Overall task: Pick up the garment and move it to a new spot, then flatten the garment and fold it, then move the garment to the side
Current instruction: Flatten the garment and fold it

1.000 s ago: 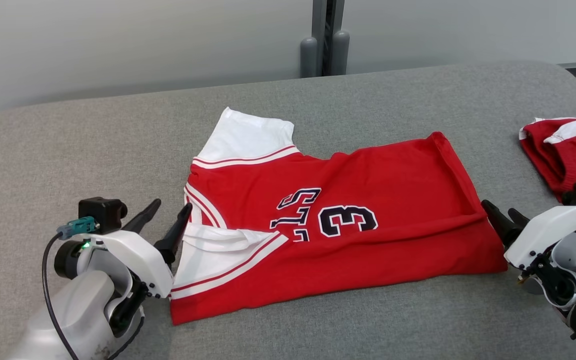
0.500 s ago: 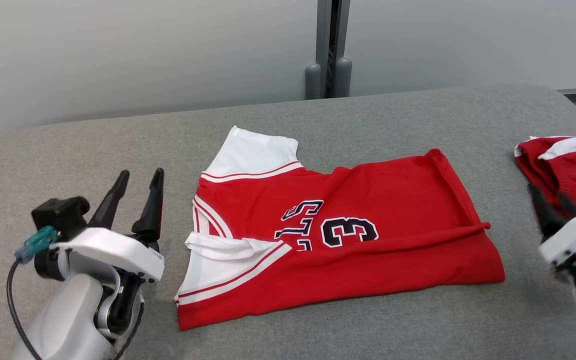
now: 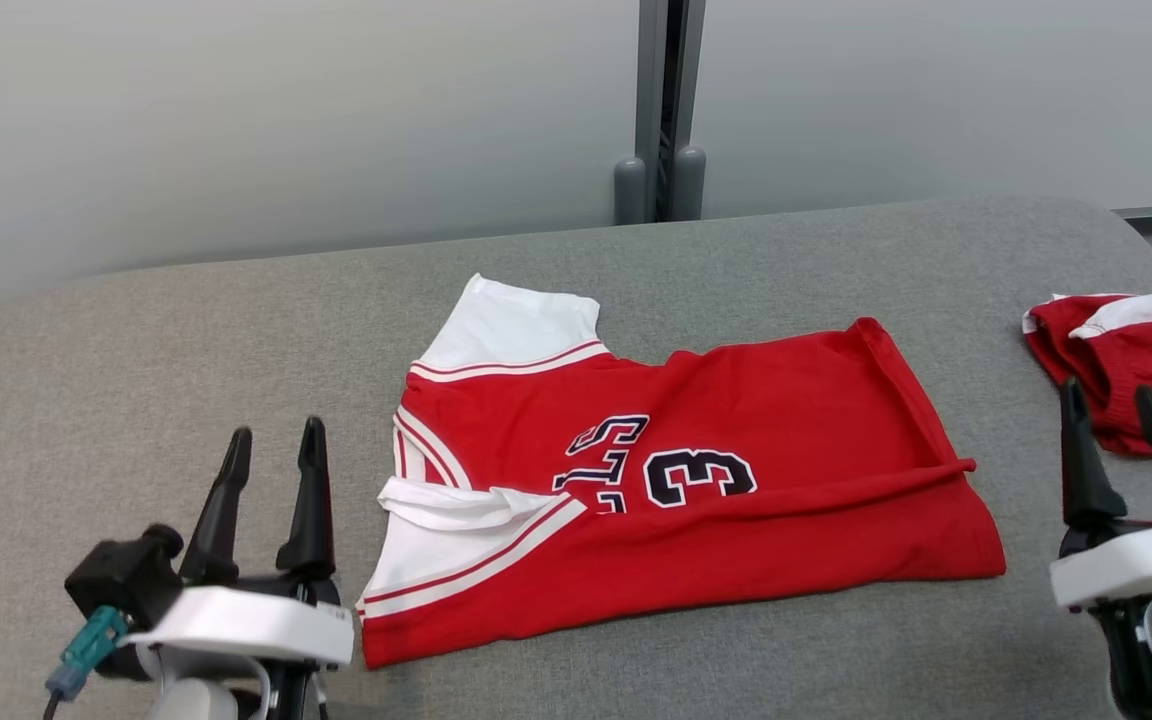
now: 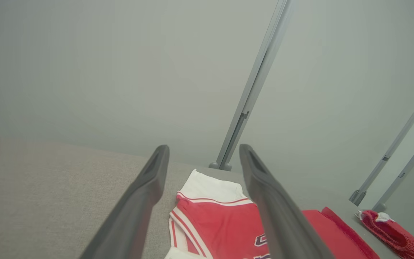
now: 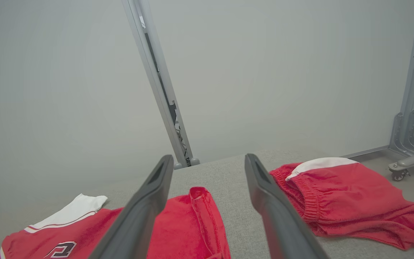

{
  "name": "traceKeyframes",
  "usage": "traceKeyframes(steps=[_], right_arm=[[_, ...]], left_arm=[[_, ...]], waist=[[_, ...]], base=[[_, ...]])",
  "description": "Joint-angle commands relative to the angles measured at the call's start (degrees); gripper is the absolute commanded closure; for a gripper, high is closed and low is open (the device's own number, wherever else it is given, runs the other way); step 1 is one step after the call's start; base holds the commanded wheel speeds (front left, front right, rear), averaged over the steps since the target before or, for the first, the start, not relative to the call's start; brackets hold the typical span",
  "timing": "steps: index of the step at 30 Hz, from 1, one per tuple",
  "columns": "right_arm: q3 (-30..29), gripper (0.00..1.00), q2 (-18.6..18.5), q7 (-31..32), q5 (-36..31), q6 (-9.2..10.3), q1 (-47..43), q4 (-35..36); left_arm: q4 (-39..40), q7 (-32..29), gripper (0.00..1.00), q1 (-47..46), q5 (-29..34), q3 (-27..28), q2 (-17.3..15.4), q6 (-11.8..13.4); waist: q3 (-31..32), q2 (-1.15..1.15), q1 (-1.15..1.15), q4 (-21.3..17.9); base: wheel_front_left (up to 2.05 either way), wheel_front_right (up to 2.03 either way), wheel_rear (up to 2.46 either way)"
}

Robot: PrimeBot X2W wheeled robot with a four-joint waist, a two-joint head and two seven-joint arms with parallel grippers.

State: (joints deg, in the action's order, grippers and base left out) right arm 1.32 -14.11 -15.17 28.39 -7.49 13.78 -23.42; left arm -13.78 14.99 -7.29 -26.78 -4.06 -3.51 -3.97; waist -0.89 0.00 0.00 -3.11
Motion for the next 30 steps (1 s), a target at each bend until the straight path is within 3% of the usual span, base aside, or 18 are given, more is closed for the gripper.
traceKeyframes(steps=[1,6,12,30], right_arm=[[-1.46,0.00,1.22,-0.02,-1.67,0.00,-1.70,1.54],[-4.02,0.00,4.75,-0.03,-6.59,0.00,-5.14,5.19],[-5.29,0.00,7.19,-0.03,-8.26,0.00,-6.70,6.02],[-4.36,0.00,8.19,-0.03,-8.01,0.00,-7.95,5.45]], left_arm=[[-0.49,0.15,0.00,1.14,1.16,0.83,0.08,-0.62],[-2.32,0.15,0.00,3.81,3.99,0.03,0.48,-1.20],[-3.66,0.15,0.00,6.00,4.30,-2.52,0.47,0.87],[-7.67,0.15,0.00,6.40,2.20,-6.62,0.47,3.03]], waist=[[0.10,0.00,0.00,0.06],[0.31,0.00,0.00,0.28],[0.61,0.00,0.00,0.70],[1.32,0.00,0.00,0.73]], base=[[0.00,0.00,0.00],[0.00,0.00,0.00],[0.00,0.00,0.00],[0.00,0.00,0.00]])
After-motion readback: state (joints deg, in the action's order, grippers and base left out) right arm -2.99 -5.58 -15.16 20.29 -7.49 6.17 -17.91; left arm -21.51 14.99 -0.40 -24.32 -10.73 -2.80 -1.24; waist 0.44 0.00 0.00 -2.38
